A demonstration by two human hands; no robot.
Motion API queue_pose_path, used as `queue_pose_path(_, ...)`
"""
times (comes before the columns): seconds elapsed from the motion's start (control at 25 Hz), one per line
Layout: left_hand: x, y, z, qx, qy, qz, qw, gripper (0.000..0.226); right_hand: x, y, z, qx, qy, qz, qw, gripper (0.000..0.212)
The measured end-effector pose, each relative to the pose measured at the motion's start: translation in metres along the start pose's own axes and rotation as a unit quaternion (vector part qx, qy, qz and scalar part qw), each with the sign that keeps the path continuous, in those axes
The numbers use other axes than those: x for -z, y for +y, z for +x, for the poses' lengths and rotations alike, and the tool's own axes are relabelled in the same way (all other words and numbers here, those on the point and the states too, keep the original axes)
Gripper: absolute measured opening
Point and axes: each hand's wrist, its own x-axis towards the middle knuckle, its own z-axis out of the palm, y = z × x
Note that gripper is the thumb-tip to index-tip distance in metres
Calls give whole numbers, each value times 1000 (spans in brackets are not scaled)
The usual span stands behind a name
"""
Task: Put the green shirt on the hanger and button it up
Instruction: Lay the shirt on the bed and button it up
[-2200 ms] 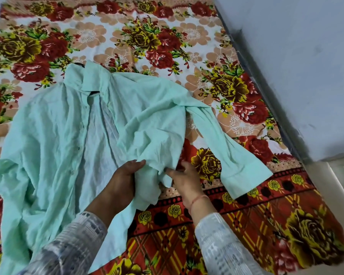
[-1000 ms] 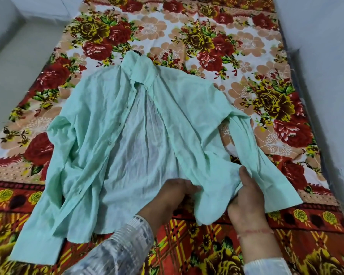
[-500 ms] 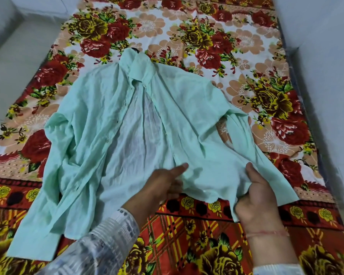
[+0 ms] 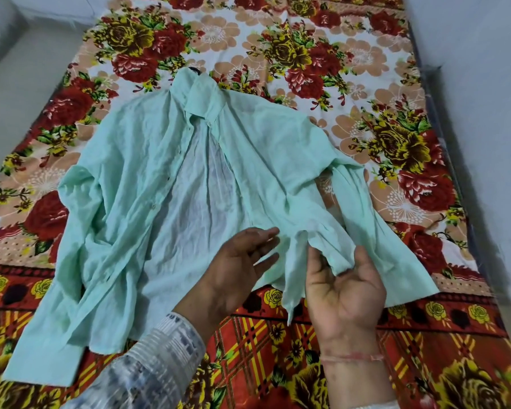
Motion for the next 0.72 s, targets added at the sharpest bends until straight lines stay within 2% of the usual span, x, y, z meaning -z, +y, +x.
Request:
queue_pose_path(0.12, 6, -7, 2, 67, 21, 46, 996, 27, -1, 1, -12, 0, -34, -13, 999, 43)
queue_pose_path(0.2, -4, -25, 0, 132, -21, 90, 987, 42, -1, 6, -14, -14, -65, -24, 998, 53)
queue_pose_path(0.28, -19, -37, -3, 162, -47, 72, 983, 43, 2, 11, -13, -3, -73, -59, 996, 74)
queue_pose_path(0.36, -25, -33, -5, 156, -26, 21, 987, 32, 7, 8, -9, 19, -94, -143, 985, 67)
queue_pose_path(0.4, -23, -25, -9, 123, -7, 5, 992, 24, 10, 2, -8, 62, -100, -241, 963, 63)
queue_pose_path(0.44, -18, -13, -16, 74, 9, 1, 997, 17, 12, -6, -8, 124, -110, -369, 914, 60)
queue_pose_path(0.52, -2, 15, -36, -33, -1, -22, 999, 14, 27, -22, 1, 258, -98, -607, 745, 55)
queue_pose_path(0.56, 7, 31, -50, -67, -22, -33, 997, 17, 41, -25, 11, 296, -70, -674, 673, 59)
queue_pose_path(0.6, 18, 40, -62, -86, -46, -32, 995, 17, 53, -25, 19, 305, -46, -697, 647, 62)
queue_pose_path(0.64, 26, 48, -76, -87, -75, -20, 993, 15, 61, -19, 24, 284, -15, -689, 667, 61)
queue_pose_path(0.68, 34, 52, -85, -79, -97, -8, 992, 24, 69, -12, 29, 283, 7, -689, 667, 57)
queue_pose_path(0.72, 45, 54, -92, -72, -112, 3, 991, 43, 75, -7, 35, 286, 26, -693, 661, 50)
